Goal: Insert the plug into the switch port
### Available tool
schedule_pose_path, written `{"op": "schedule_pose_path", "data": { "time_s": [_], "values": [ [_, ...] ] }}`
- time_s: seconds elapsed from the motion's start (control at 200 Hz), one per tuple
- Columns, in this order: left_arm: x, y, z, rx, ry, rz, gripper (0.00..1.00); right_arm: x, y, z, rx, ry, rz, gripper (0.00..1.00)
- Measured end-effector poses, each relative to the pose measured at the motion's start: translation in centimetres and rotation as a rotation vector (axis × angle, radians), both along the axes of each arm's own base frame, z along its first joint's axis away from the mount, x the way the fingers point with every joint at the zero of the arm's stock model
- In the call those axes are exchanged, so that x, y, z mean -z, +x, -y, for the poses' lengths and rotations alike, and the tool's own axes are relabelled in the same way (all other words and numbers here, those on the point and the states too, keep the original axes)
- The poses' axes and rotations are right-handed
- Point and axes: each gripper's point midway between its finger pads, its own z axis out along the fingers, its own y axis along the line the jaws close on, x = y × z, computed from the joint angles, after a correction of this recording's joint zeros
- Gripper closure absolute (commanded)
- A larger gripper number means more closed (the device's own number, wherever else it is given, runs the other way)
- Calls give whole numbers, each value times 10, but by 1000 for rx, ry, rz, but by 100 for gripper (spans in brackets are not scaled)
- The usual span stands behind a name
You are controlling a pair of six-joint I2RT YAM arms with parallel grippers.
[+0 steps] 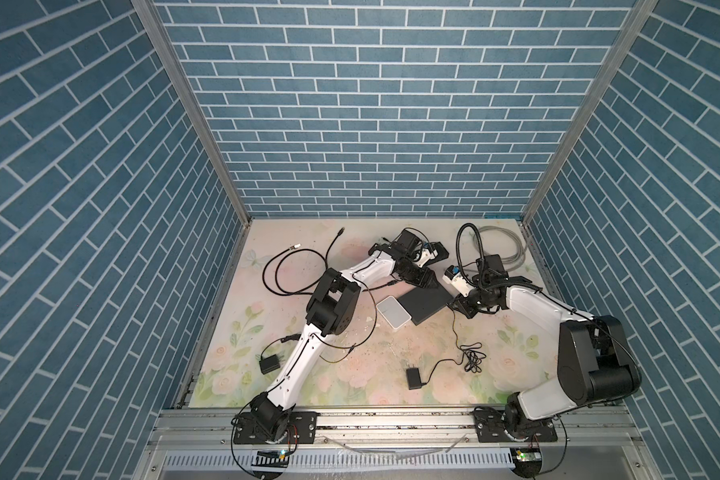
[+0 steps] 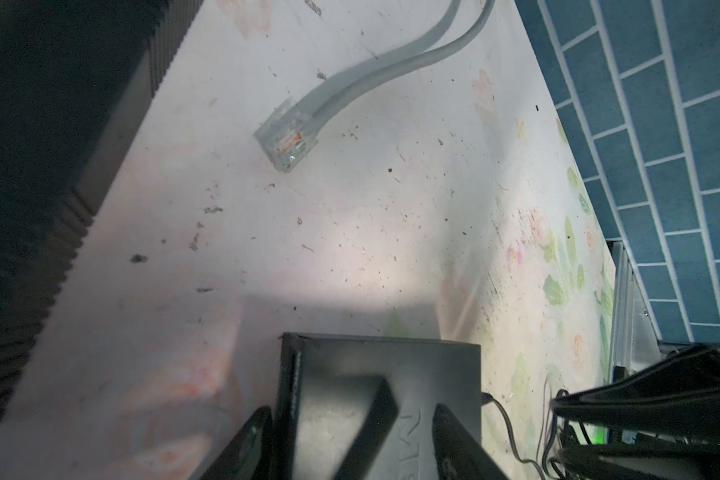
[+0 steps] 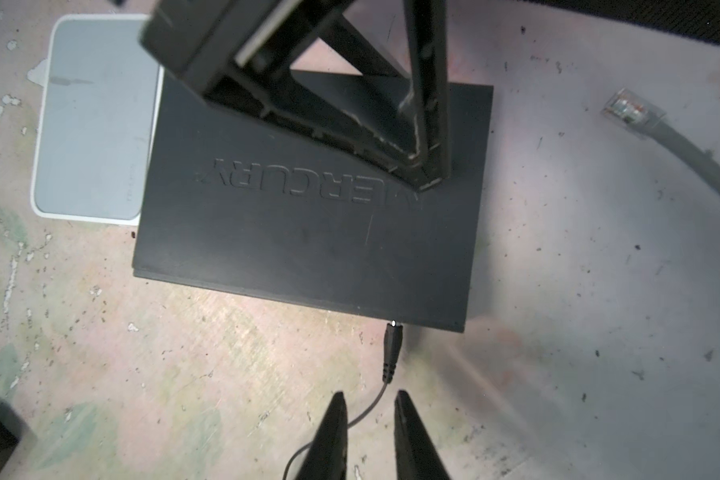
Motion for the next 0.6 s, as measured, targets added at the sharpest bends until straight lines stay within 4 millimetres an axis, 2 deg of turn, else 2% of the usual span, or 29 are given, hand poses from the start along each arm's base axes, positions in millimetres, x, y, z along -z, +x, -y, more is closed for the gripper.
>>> {"op": "schedule_pose_path", "data": {
  "time_s": [0.215,0.6],
  "values": [
    [0,0,0,-20,5,-7,37,24,-3,2,11,-23,-75,80],
    [0,1,3,-42,-5,-14,39,36,6,6,57,-48,-74,88]
  ]
}}
